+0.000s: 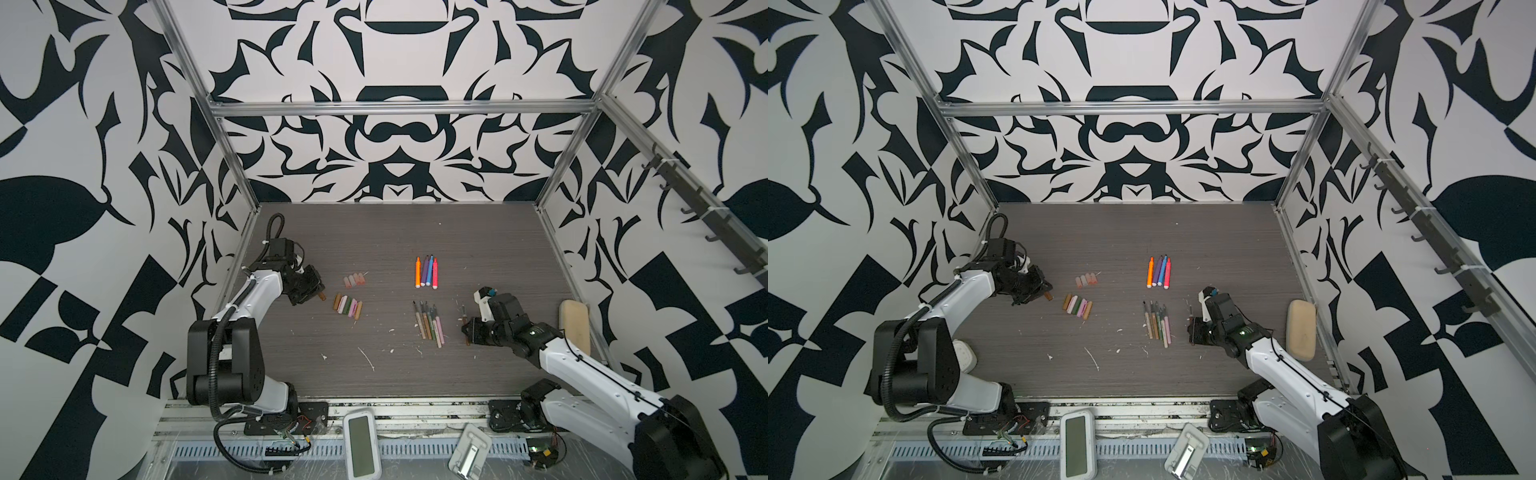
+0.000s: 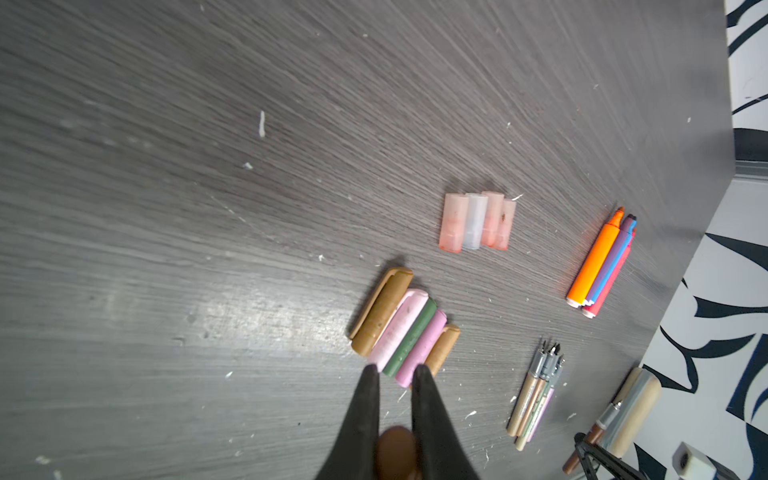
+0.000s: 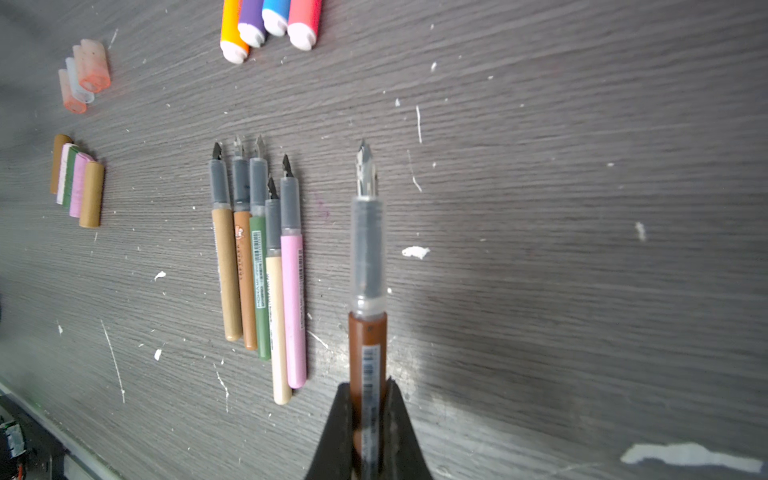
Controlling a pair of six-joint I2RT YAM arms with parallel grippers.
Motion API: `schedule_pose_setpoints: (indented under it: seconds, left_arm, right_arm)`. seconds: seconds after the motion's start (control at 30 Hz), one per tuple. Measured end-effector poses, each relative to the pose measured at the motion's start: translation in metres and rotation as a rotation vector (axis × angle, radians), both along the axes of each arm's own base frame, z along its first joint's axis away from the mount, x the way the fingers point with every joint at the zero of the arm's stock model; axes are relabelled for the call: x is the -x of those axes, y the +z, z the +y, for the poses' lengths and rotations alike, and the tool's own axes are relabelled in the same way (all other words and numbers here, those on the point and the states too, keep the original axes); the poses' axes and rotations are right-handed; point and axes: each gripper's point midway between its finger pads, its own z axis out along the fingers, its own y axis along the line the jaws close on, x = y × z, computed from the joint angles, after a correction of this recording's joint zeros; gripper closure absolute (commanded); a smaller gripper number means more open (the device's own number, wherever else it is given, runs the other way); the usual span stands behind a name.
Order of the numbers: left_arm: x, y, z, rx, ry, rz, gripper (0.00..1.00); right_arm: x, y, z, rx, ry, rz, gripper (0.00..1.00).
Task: Open the pen caps
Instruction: 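Carry the brown cap to the caps with the left while the right lowers the pen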
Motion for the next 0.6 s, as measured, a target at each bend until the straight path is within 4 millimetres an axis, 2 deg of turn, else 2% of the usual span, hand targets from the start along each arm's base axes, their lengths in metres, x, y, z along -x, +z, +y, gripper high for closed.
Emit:
schedule_pose_setpoints:
  seconds: [0.4, 0.6]
  left_arm:
    - [0.002, -0.054, -0.010, -0.057, -0.041, 0.130, 0.83]
    - [-0.005, -0.061, -0.025, -0.136, -0.105, 0.132, 0.82]
  right_arm:
    - [0.000, -0.001, 0.000, 0.002, 0.003, 0.000, 1.00]
    - [0.000, -0.001, 0.000, 0.002, 0.002, 0.000, 1.00]
